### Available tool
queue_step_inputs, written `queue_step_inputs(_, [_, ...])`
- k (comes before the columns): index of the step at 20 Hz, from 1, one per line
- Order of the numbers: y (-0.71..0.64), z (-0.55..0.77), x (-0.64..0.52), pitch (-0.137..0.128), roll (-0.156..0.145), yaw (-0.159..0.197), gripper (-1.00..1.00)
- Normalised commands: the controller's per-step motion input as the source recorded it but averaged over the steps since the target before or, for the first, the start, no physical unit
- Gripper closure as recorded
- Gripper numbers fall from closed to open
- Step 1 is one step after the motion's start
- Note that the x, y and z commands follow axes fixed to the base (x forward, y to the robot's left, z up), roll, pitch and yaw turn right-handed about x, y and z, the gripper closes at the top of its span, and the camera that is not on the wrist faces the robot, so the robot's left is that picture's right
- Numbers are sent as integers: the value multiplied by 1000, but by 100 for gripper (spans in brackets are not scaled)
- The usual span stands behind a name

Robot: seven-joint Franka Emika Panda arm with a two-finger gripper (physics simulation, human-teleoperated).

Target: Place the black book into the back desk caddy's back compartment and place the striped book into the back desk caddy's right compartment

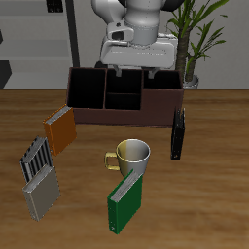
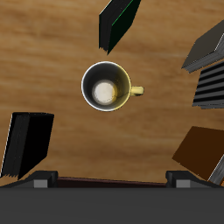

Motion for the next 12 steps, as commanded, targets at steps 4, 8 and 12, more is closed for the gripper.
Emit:
queue_step_inputs(4, [613,-125,-67,-55,-41,-7,-100])
queue_step_inputs(8, [500,-92,-81,-27,16,15,-100])
queue_step_inputs(12, [812,-235,-134,12,60,21,-100])
